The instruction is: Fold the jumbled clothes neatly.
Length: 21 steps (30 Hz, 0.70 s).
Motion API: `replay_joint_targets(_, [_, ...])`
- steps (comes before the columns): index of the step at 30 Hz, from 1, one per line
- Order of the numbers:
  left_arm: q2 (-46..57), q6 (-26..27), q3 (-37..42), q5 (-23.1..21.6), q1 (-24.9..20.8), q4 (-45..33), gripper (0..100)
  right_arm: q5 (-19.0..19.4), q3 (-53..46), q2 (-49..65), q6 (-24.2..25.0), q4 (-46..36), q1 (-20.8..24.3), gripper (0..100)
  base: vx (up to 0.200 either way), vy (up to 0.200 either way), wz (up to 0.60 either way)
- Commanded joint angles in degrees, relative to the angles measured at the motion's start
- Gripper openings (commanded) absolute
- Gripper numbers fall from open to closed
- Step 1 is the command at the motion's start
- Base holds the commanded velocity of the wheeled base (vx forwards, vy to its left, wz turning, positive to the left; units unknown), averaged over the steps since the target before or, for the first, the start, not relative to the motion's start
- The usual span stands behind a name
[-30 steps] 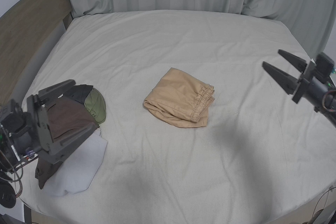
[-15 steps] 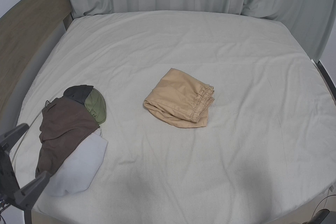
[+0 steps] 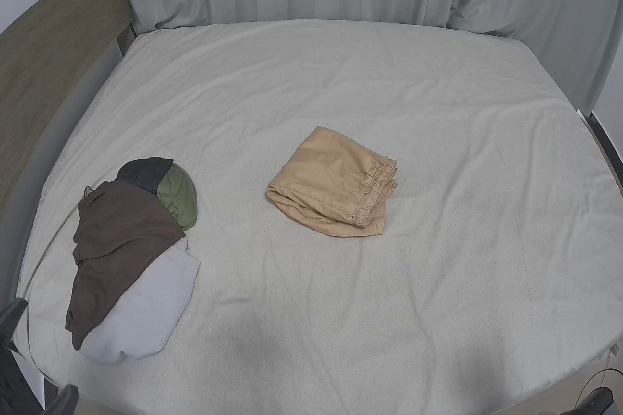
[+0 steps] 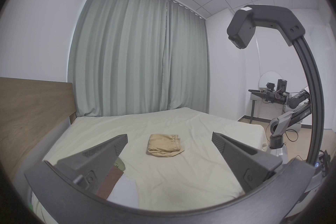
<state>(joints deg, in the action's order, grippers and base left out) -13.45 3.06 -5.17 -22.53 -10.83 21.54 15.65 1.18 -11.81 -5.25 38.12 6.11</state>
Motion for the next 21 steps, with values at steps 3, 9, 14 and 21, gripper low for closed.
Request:
replay_joint_targets(3, [8.17, -0.16, 5.17, 1.00, 2.74, -2.47, 100, -6.51, -1.18, 7.51, 1.39, -4.81, -2.86, 100, 0.000, 0.000, 0.00])
replay_joint_targets(9, [8.17, -0.34, 5.17, 5.65, 4.32, -7.92, 100, -8.89, -1.18, 11.29, 3.50, -26.69, -6.02, 100, 0.000, 0.000, 0.00])
replay_joint_targets(14, [8.26, -0.16, 5.17, 8.82, 6.17, -13.45, 100, -12.14, -1.18, 11.20, 5.34, -34.52, -6.11, 100, 0.000, 0.000, 0.00])
replay_joint_targets(21, [13.45, 0.19, 5.17, 9.17, 11.00, -17.67, 100, -15.39, -1.18, 11.29, 5.17, -38.82, -6.02, 100, 0.000, 0.000, 0.00])
